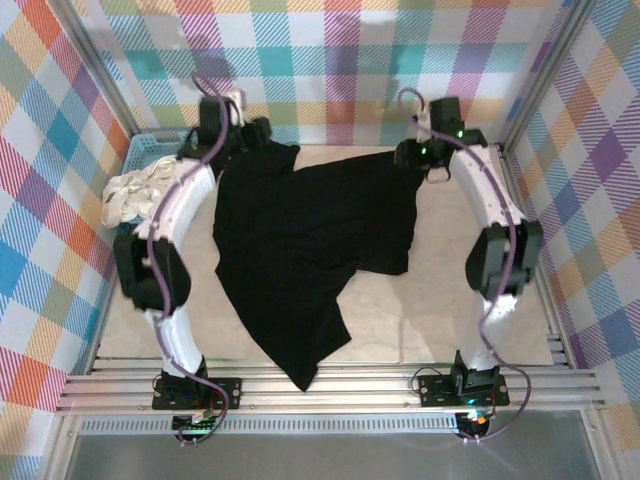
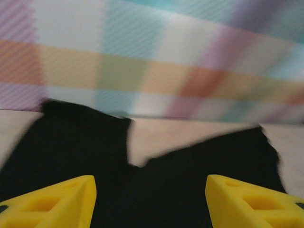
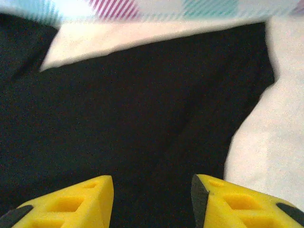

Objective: Fold the inside-out t-shirt

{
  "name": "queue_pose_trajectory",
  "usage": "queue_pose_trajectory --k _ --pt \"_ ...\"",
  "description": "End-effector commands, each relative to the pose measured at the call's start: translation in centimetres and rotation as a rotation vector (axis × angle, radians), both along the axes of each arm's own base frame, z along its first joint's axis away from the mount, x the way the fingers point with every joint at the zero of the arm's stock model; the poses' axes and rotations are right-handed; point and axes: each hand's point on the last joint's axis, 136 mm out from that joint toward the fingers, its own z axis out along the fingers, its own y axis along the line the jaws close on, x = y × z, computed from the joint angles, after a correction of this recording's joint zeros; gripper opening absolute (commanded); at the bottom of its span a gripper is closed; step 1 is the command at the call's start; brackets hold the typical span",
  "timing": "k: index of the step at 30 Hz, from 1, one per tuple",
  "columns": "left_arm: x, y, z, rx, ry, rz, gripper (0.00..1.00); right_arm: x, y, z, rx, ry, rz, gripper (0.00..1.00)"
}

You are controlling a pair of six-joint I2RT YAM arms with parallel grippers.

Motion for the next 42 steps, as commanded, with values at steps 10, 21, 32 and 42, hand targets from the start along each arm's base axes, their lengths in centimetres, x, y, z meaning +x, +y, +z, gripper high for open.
queue_pose_trajectory --k 10,21,32,42 --pt "-22.6 -15.8 -18.1 0.256 0.108 -0.444 0.69 -19.3 3.6 -15.0 0.151 0.363 -0.023 0.54" --pt "-22.6 -18.6 -26.3 0.526 0.186 -0.521 0.51 -16.8 0.7 -19.2 -0.029 0.395 -0.137 0.51" --pt "-24.6 -19.1 -24.0 0.069 0.325 -0.699 0.03 -10.0 -0.5 -17.0 -0.121 0.305 -0.142 0.20" --pt "-23.9 -19.2 -24.1 -0.075 0.422 -0.686 0.00 -15.9 3.2 -15.2 0.046 0.271 0.019 0.53"
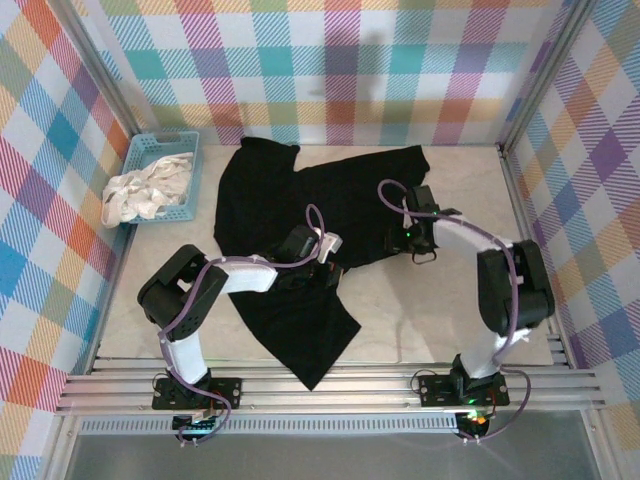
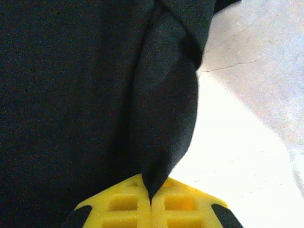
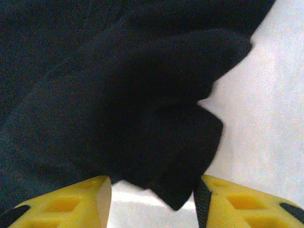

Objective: Fold the inside-out t-shirt

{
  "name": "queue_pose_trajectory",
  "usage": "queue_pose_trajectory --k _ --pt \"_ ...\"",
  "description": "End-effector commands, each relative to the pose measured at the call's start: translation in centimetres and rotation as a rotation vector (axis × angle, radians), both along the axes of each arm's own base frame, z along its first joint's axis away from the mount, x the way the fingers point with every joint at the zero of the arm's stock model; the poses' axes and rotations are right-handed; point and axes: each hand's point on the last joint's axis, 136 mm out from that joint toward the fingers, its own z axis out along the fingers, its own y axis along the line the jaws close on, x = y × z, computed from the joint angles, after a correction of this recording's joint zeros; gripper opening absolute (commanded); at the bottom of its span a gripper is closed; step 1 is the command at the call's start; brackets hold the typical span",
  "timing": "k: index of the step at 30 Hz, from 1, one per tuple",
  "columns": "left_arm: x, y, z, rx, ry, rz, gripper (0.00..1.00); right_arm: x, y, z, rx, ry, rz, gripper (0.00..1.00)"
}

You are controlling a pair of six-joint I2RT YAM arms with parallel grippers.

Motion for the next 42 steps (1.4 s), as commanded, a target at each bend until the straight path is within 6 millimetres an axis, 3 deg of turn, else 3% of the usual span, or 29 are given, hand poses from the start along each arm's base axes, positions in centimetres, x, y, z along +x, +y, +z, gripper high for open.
queue_pose_trajectory --k 1,6,8,12,16,21,28,33,36,39,42 --pt "-0.6 -1.1 0.5 -0.066 0.048 -0.026 0.00 -2.3 3.1 1.3 0.111 -0.034 0.098 0.53" --pt "-0.6 -1.2 0.4 -0.069 0.059 -0.030 0.00 -3.6 6.0 1.2 0.133 -0.068 0.156 0.57" --pt "-0.6 -1.2 0.4 -0.067 0.059 -0.030 0.00 -3.3 6.7 1.0 0.129 -0.076 0.163 0.62" --pt "-0.7 -1.2 0.4 -0.066 0.059 -0.029 0.00 -2.3 7.9 -0.1 0.109 -0.060 0.164 0.63" --pt "-0.7 -1.0 0.5 -0.062 0.057 -0.029 0.00 -1.1 7.0 -1.5 0.023 -0.035 0.117 0.53" --pt "-0.7 -0.8 0.6 -0.057 0.053 -0.021 0.00 -0.8 5.4 -1.2 -0.054 -0.062 0.083 0.25" --pt "0.9 1.2 1.4 -0.117 0.100 0.087 0.00 -0.3 -0.5 2.5 -0.174 -0.118 0.011 0.04" --pt "1.1 3.6 2.6 -0.164 0.128 0.145 0.00 0.9 -5.7 7.5 -0.150 -0.218 -0.096 0.00" --pt "1.1 5.0 3.3 -0.189 0.139 0.179 0.00 1.8 -7.6 10.6 -0.144 -0.287 -0.129 0.00" --pt "1.2 6.2 3.8 -0.197 0.138 0.207 0.00 2.7 -8.0 13.2 -0.159 -0.349 -0.103 0.00" --pt "1.1 6.7 4.0 -0.189 0.132 0.218 0.00 3.3 -4.9 15.3 -0.054 -0.424 0.065 0.00"
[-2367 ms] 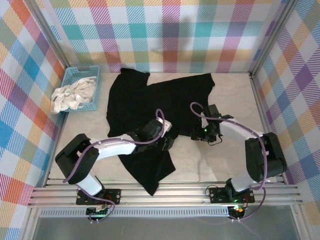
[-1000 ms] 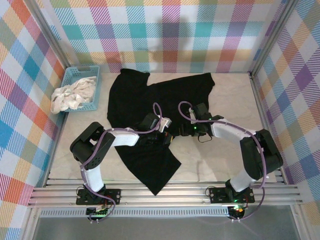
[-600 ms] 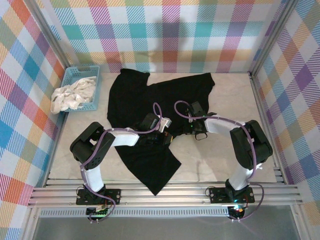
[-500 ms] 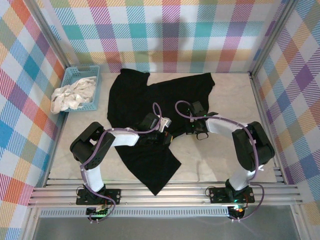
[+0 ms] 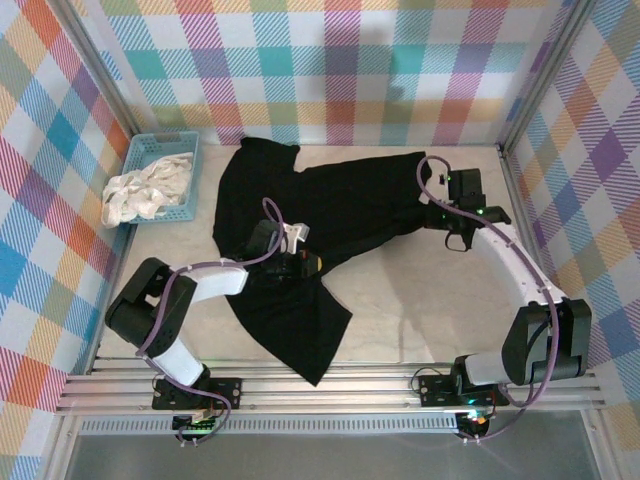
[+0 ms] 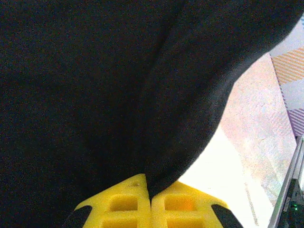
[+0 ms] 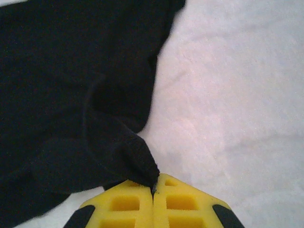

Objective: Fold the inside-out t-shirt

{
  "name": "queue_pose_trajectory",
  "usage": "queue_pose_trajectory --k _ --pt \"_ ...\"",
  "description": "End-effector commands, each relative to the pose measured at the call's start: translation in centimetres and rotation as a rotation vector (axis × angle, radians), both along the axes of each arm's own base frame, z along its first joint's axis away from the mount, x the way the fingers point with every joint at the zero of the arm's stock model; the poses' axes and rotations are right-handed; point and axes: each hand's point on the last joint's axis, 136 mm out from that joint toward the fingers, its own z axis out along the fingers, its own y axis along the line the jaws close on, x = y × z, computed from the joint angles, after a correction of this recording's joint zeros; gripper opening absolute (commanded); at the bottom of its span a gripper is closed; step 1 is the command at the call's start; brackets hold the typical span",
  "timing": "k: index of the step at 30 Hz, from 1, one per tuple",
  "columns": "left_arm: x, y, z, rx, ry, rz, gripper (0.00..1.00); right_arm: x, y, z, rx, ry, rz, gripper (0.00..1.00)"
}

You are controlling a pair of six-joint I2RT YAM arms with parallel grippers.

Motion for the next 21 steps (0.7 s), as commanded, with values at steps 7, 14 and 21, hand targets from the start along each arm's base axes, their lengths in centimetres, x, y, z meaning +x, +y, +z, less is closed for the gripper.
queue_pose_trajectory --k 7,14,21 --pt "-0.2 0.7 0.4 -0.003 0.013 0.015 0.00 -4.2 11.7 8.7 0.378 -0.204 0.779 0.00" --pt "0.0 1.1 -0.2 0.023 0.024 0.031 0.00 -7.5 12.8 14.2 0.499 -0.337 0.978 0.00" --pt "0.0 1.5 -0.4 0.039 0.023 0.048 0.00 -4.7 12.1 10.7 0.574 -0.157 0.837 0.00"
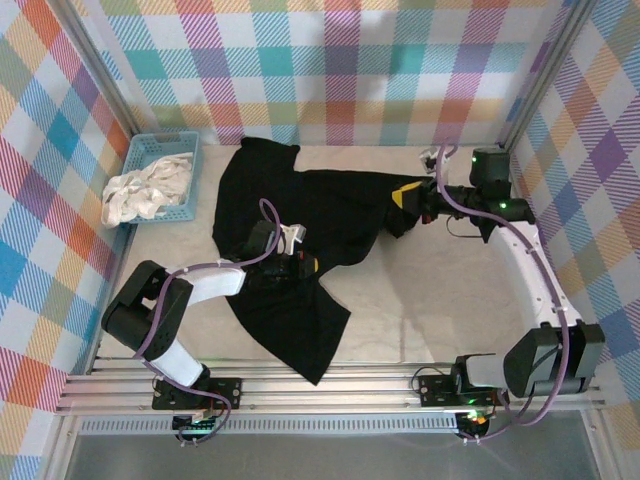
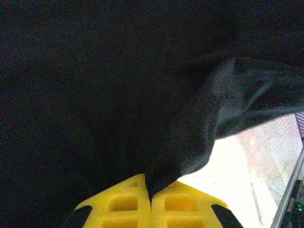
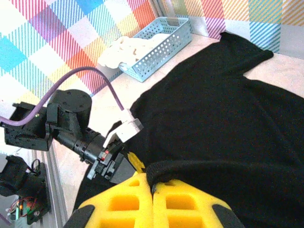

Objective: Fold the inside-out t-shirt

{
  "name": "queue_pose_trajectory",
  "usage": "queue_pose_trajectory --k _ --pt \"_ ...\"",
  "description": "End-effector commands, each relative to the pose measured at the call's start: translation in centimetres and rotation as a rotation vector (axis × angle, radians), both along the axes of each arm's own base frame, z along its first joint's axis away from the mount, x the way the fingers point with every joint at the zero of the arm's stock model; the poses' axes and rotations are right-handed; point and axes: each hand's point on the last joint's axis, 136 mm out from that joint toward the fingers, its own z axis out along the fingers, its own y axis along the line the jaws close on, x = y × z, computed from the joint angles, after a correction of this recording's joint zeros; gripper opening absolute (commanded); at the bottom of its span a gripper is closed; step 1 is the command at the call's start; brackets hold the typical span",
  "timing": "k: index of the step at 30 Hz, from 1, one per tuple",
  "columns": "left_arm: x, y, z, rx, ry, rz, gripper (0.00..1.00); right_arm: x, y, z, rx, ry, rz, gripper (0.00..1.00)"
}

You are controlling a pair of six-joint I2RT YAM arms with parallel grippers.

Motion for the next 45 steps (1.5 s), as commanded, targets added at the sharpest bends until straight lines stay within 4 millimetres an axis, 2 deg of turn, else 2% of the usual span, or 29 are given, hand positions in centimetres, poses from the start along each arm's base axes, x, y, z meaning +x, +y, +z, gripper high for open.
queue_pose_trajectory --k 1,4,8,16,22,27,30,37,42,45 --pt "0.2 0.7 0.1 0.009 -0.003 0.026 0.00 1.5 0.1 -2.9 0.017 0.173 -0.019 0.00" --pt "0.0 0.7 0.2 0.011 -0.003 0.019 0.00 3.3 0.0 -7.2 0.017 0.372 -0.084 0.00" --pt "0.1 0.9 0.4 0.023 -0.009 0.026 0.00 4.1 0.3 -12.1 -0.021 0.536 -0.102 0.02" --pt "0.2 1.4 0.5 0.041 -0.012 0.046 0.00 5.3 0.2 -17.0 -0.046 0.670 -0.159 0.06" --pt "0.2 1.5 0.6 0.045 -0.011 0.050 0.00 6.3 -1.5 -21.8 -0.213 0.710 -0.366 0.12" --pt "0.2 1.4 0.6 0.043 -0.007 0.045 0.00 6.6 -2.2 -23.7 -0.264 0.714 -0.443 0.18" --pt "0.1 1.3 0.6 0.042 -0.004 0.041 0.00 6.5 -2.4 -23.6 -0.262 0.705 -0.458 0.25" --pt "0.1 1.3 0.6 0.045 -0.006 0.038 0.00 3.8 -1.9 -23.0 -0.262 0.662 -0.492 0.45" --pt "-0.1 1.3 0.3 0.049 0.002 0.030 0.00 2.4 -1.3 -22.7 -0.221 0.648 -0.518 0.53" --pt "0.0 1.2 0.4 0.046 0.001 0.026 0.00 1.8 -1.1 -22.7 -0.222 0.636 -0.537 0.54"
